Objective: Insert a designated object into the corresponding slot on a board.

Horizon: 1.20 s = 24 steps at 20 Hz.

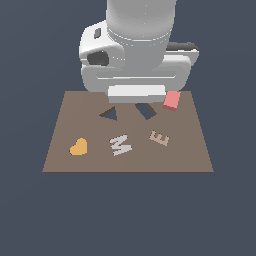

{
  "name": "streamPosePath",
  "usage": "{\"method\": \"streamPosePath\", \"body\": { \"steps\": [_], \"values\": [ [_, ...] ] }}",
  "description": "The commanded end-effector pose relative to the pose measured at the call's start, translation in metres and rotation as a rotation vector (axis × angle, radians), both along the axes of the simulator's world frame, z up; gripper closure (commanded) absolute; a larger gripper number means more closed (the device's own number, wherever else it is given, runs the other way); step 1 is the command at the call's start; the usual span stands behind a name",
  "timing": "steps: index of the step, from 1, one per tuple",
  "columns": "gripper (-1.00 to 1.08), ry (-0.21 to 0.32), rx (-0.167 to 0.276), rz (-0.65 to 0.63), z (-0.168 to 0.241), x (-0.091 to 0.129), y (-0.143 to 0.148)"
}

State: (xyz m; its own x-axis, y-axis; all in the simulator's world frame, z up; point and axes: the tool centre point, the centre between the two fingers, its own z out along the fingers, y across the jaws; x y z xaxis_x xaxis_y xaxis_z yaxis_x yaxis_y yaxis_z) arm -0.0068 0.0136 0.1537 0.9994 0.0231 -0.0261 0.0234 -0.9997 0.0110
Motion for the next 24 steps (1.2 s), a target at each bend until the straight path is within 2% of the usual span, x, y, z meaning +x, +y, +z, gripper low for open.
{"method": "streamPosePath", "body": {
  "steps": [1, 7, 13, 24],
  "values": [
    [-0.92, 0.000, 0.000, 0.000, 0.000, 0.000, 0.000],
    [-0.92, -0.001, 0.000, -0.016, -0.004, -0.005, 0.005],
    [-0.92, -0.004, 0.001, -0.063, -0.016, -0.020, 0.019],
    [-0.92, -0.015, 0.004, -0.218, -0.056, -0.061, 0.073]
  ]
}}
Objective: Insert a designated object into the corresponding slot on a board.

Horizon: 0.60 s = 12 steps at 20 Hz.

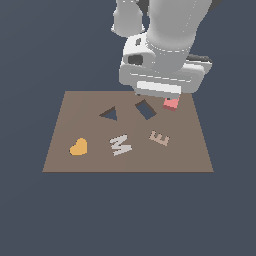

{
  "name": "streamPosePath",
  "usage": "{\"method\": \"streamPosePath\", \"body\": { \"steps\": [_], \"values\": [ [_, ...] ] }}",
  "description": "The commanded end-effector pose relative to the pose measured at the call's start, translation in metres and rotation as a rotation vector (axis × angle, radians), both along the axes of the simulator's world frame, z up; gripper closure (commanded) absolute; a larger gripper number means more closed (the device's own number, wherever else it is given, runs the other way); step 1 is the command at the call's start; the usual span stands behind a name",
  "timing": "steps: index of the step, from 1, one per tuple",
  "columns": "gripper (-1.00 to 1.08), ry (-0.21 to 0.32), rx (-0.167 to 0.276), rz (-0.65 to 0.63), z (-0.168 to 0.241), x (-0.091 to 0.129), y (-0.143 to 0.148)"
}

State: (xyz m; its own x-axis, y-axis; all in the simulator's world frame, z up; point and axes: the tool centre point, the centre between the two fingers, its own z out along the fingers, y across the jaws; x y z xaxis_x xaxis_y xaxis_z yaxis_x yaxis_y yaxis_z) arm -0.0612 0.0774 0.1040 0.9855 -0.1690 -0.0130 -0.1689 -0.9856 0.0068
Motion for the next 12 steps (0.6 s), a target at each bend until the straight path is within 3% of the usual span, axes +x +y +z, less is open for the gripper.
{"method": "streamPosePath", "body": {
  "steps": [1, 12],
  "values": [
    [-0.92, -0.003, 0.001, -0.041, -0.011, -0.010, 0.015],
    [-0.92, -0.012, 0.003, -0.166, -0.044, -0.033, 0.065]
  ]
}}
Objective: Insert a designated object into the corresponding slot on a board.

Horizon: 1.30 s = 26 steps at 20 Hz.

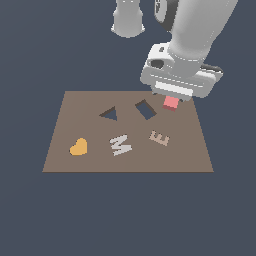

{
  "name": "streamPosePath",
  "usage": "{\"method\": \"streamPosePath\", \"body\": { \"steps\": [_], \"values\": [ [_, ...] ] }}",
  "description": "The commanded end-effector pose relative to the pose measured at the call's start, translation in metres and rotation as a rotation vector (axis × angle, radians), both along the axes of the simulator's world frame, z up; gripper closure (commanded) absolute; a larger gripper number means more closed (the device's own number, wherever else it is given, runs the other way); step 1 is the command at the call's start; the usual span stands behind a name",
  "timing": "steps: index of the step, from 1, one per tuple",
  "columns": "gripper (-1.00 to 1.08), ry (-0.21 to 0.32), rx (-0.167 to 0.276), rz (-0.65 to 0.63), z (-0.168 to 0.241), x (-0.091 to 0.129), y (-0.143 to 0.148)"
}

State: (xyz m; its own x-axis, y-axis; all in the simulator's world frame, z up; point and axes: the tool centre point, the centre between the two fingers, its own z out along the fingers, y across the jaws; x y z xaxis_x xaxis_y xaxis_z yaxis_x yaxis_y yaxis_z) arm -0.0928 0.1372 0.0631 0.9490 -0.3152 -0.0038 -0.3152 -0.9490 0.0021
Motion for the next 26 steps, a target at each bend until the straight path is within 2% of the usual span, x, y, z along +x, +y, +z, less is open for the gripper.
{"method": "streamPosePath", "body": {
  "steps": [1, 8, 22, 23, 26],
  "values": [
    [-0.92, -0.002, 0.000, -0.022, -0.005, -0.003, 0.008],
    [-0.92, -0.004, 0.001, -0.049, -0.013, -0.006, 0.020],
    [-0.92, -0.004, 0.001, -0.050, -0.033, -0.006, 0.021],
    [1.08, -0.004, 0.001, -0.050, -0.033, -0.006, 0.021],
    [1.08, -0.004, 0.001, -0.050, -0.033, -0.006, 0.021]
  ]
}}
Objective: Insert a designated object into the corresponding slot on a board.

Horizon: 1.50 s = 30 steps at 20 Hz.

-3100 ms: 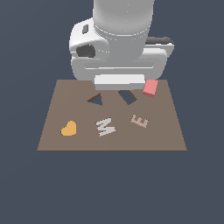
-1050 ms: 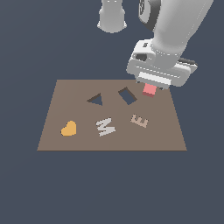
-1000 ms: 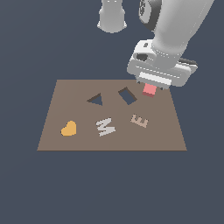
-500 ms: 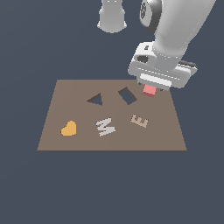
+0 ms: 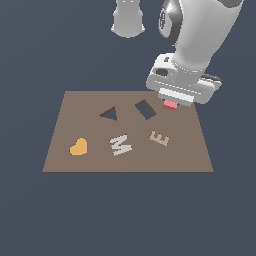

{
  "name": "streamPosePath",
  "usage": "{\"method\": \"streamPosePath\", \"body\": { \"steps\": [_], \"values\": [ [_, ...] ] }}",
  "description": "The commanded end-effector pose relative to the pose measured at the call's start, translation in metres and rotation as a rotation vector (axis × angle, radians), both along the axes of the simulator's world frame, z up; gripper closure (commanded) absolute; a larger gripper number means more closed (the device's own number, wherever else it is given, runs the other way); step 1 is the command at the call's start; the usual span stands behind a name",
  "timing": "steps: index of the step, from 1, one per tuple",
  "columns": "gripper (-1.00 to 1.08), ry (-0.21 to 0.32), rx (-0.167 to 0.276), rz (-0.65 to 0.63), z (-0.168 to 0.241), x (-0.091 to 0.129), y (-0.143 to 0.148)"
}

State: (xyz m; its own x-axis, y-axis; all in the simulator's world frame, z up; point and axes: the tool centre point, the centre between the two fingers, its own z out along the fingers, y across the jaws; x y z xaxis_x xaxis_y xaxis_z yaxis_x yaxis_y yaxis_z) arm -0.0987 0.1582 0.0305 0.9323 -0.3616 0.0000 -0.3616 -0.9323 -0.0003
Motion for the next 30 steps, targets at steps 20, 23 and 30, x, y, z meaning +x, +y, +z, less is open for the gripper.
{"method": "streamPosePath", "body": {
  "steps": [20, 23, 30],
  "values": [
    [1.08, 0.000, 0.000, 0.094, 0.001, -0.001, -0.010],
    [1.08, 0.000, 0.000, 0.146, 0.002, -0.002, -0.016],
    [1.08, 0.000, 0.000, 0.312, 0.003, -0.001, -0.034]
  ]
}}
